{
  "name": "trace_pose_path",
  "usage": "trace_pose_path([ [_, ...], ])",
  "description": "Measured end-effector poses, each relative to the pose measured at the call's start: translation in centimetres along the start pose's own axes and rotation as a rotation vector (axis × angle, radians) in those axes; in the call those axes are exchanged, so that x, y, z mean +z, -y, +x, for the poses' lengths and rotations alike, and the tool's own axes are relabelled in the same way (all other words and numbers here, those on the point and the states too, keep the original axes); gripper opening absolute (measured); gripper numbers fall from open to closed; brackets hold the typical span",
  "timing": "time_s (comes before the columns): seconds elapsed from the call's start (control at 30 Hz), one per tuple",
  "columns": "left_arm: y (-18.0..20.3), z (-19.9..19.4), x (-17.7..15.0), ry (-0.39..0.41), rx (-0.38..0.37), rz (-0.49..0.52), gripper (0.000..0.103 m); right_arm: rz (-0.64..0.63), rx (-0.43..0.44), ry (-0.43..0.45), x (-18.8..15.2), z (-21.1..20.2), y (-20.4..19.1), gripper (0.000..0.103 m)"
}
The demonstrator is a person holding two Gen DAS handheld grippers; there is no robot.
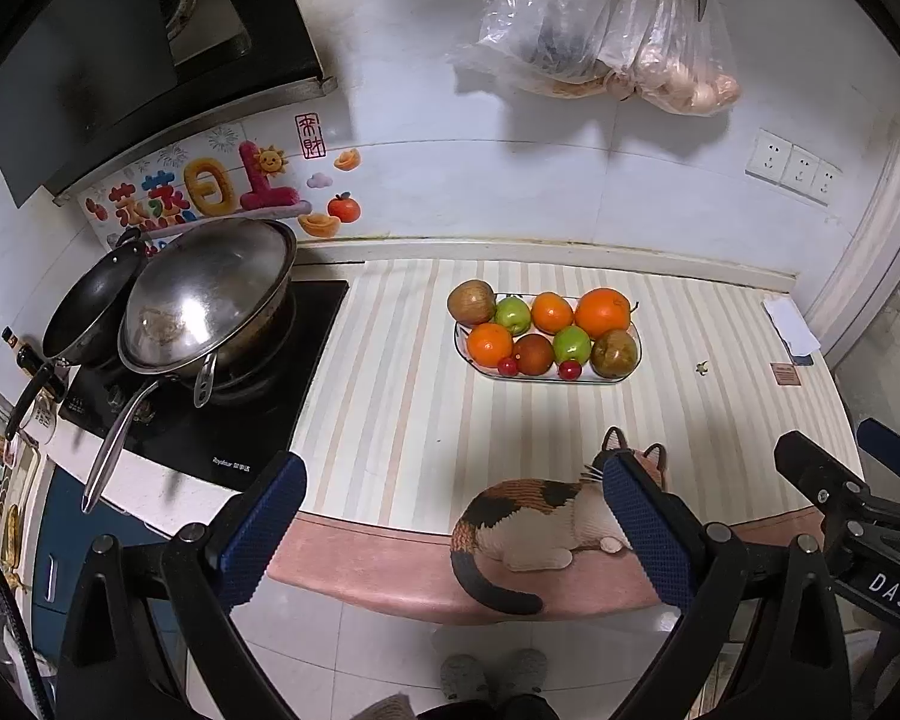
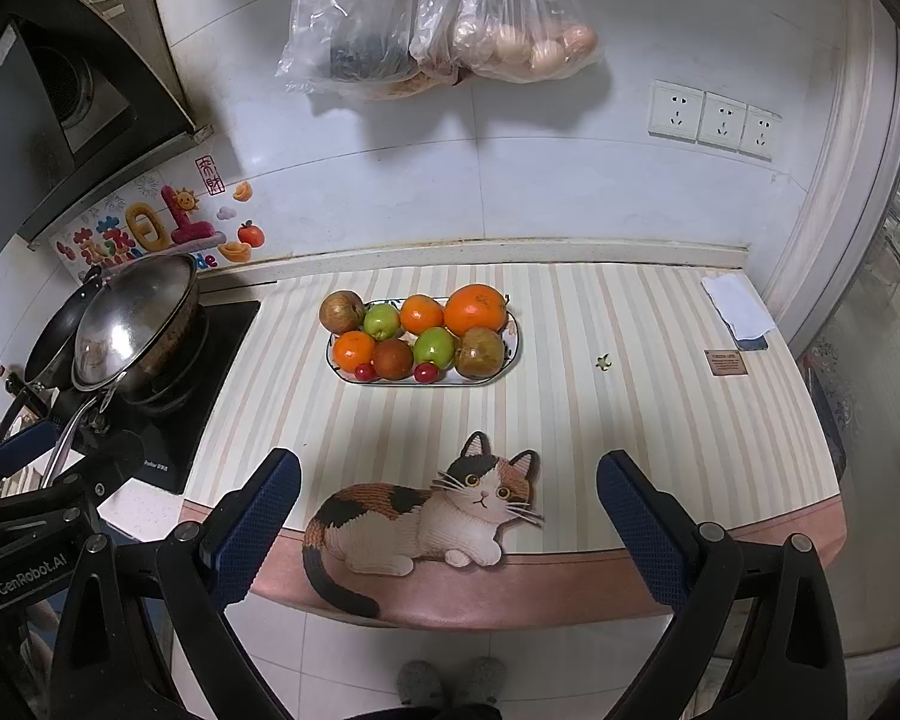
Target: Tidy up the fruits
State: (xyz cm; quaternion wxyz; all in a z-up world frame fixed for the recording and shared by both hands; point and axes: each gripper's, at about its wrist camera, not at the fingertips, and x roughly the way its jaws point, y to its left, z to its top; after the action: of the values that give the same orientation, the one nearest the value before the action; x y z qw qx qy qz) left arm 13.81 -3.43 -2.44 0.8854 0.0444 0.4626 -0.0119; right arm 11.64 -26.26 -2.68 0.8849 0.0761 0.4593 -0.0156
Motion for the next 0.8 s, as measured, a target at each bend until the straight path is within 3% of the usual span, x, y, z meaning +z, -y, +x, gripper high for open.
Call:
trace_pose_path([
  [0.8, 0.08, -0.34, 0.21, 0.008, 0.003, -0.002, 0.101, -0.005, -0.001, 0.012, 0.33, -0.36, -0.10, 0.101],
])
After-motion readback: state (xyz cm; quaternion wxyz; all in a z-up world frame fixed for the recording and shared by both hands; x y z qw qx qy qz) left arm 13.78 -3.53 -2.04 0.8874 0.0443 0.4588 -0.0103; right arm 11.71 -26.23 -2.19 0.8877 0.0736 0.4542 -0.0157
